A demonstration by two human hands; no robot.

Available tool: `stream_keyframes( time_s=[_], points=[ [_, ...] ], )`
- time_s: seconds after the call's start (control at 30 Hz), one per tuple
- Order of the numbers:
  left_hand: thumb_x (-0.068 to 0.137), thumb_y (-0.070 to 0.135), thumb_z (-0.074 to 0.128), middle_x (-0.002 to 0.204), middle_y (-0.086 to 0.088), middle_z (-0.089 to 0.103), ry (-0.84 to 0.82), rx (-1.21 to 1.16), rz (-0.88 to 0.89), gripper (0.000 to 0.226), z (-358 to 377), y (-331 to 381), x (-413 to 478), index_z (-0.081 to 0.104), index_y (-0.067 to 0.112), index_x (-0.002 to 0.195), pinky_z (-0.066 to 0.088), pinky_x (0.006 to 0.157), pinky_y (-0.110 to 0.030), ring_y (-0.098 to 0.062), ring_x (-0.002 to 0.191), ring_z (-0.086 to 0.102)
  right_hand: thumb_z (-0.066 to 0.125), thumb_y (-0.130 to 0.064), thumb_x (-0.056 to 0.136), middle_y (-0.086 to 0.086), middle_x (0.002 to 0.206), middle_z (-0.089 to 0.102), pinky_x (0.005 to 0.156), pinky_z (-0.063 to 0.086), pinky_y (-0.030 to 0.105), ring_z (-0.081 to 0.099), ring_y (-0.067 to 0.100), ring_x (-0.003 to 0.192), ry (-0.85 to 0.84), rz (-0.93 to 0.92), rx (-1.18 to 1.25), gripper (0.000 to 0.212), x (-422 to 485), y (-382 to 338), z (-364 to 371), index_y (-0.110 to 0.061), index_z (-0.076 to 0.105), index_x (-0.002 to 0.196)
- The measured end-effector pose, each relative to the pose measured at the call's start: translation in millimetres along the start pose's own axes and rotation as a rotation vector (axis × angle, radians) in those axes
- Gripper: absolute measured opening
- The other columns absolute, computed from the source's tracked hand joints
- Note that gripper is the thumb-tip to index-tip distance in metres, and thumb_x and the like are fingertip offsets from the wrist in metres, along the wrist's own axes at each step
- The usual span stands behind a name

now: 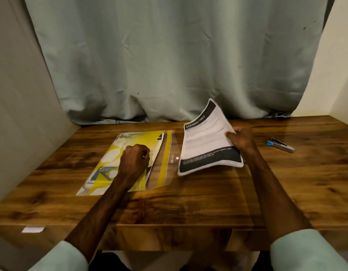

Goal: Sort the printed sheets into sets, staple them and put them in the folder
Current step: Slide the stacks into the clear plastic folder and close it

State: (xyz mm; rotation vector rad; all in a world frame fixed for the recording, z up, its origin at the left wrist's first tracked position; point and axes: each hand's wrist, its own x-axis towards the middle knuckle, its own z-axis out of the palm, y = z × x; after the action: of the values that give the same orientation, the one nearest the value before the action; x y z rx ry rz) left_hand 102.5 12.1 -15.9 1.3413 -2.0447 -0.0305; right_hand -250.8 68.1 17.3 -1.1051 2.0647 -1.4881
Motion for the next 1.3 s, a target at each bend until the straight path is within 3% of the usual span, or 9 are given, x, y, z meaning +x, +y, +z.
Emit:
stream_keyframes(
  time_s=[0.07, 0.17, 0.27, 0.43, 0.67, 0.87, 1.03, 1.13, 1.3],
  points=[
    [0.085, 0.010, 0.076, 0.091, -0.004, 0.079, 0.014, -0.008, -0.016, 0.013, -2.5, -0.6, 0.3, 0.080, 0.014, 0.097, 0.061, 0.072, -0.035, -0.021, 0.075, 0.073, 0.068, -0.012, 0.093, 0.014, 0.108, 0.074, 0.081, 0.061, 0.045, 0.072, 0.029, 0.089, 0.014, -0.014, 0.130, 0.021, 1.5, -3.2, 2.8, -0.002, 0.073, 0.111],
    [0.085, 0.011, 0.075, 0.091, -0.003, 0.079, 0.051, -0.019, -0.026, 0.014, -5.7, -2.0, 1.9, 0.079, 0.013, 0.098, 0.060, 0.072, -0.032, -0.020, 0.076, 0.074, 0.072, -0.009, 0.090, 0.014, 0.105, 0.074, 0.066, 0.058, 0.031, 0.071, 0.021, 0.075, -0.067, 0.034, 0.284, 0.021, 4.2, -6.9, 7.5, 0.000, 0.072, 0.109],
    [0.086, 0.013, 0.074, 0.089, -0.002, 0.079, 0.082, -0.015, -0.042, 0.012, -9.8, -1.3, 3.4, 0.079, 0.014, 0.097, 0.057, 0.069, -0.030, -0.019, 0.075, 0.072, 0.078, -0.011, 0.086, 0.014, 0.092, 0.075, 0.055, 0.054, 0.023, 0.070, 0.017, 0.064, -0.222, 0.131, 0.252, 0.020, -5.0, -9.3, 14.6, -0.001, 0.073, 0.103],
    [0.088, 0.015, 0.074, 0.086, 0.000, 0.076, 0.098, -0.034, -0.100, 0.007, -11.9, 2.5, 2.7, 0.075, 0.018, 0.094, 0.059, 0.067, -0.032, -0.017, 0.072, 0.069, 0.078, -0.015, 0.087, 0.011, 0.095, 0.076, 0.053, 0.053, 0.023, 0.074, 0.022, 0.074, -0.401, 0.215, 0.133, 0.020, -21.3, -10.5, 34.2, -0.006, 0.072, 0.104],
    [0.084, 0.012, 0.073, 0.077, 0.004, 0.071, 0.043, -0.053, -0.055, 0.009, -18.1, 2.9, 1.1, 0.070, 0.021, 0.084, 0.058, 0.061, -0.036, -0.018, 0.067, 0.067, 0.075, -0.012, 0.088, 0.015, 0.100, 0.075, 0.070, 0.062, 0.037, 0.074, 0.028, 0.083, -0.359, 0.256, 0.232, 0.021, -31.5, -19.7, 68.7, -0.004, 0.068, 0.107],
    [0.084, 0.012, 0.072, 0.077, 0.002, 0.072, 0.043, -0.033, -0.048, 0.009, -21.0, 1.0, 5.8, 0.071, 0.021, 0.083, 0.058, 0.063, -0.039, -0.020, 0.069, 0.066, 0.075, -0.015, 0.089, 0.014, 0.099, 0.076, 0.072, 0.062, 0.039, 0.076, 0.028, 0.083, -0.395, 0.280, 0.215, 0.022, -28.8, -18.8, 78.9, -0.005, 0.069, 0.108],
    [0.084, 0.015, 0.074, 0.079, 0.001, 0.073, 0.029, -0.005, -0.034, 0.007, -19.9, 3.6, 6.1, 0.072, 0.021, 0.086, 0.059, 0.065, -0.040, -0.021, 0.073, 0.067, 0.071, -0.014, 0.092, 0.012, 0.110, 0.074, 0.073, 0.062, 0.037, 0.073, 0.026, 0.090, -0.236, 0.183, 0.214, 0.013, -41.8, -14.8, 117.4, -0.008, 0.070, 0.103],
    [0.084, 0.014, 0.072, 0.078, 0.001, 0.073, 0.015, 0.016, -0.022, 0.009, -18.5, 4.5, 5.6, 0.071, 0.022, 0.085, 0.059, 0.065, -0.040, -0.022, 0.072, 0.067, 0.070, -0.012, 0.093, 0.012, 0.114, 0.074, 0.077, 0.063, 0.039, 0.073, 0.027, 0.093, -0.133, 0.145, 0.195, 0.017, -50.5, -14.8, 136.9, -0.004, 0.072, 0.107],
    [0.085, 0.014, 0.075, 0.078, 0.001, 0.073, 0.007, 0.034, -0.005, 0.007, -18.8, 5.2, 4.4, 0.072, 0.020, 0.086, 0.060, 0.066, -0.037, -0.017, 0.071, 0.068, 0.068, -0.010, 0.093, 0.015, 0.119, 0.071, 0.075, 0.059, 0.032, 0.071, 0.029, 0.102, -0.045, 0.100, 0.175, 0.023, -69.1, -16.6, 165.9, -0.001, 0.070, 0.113]
  ],
)
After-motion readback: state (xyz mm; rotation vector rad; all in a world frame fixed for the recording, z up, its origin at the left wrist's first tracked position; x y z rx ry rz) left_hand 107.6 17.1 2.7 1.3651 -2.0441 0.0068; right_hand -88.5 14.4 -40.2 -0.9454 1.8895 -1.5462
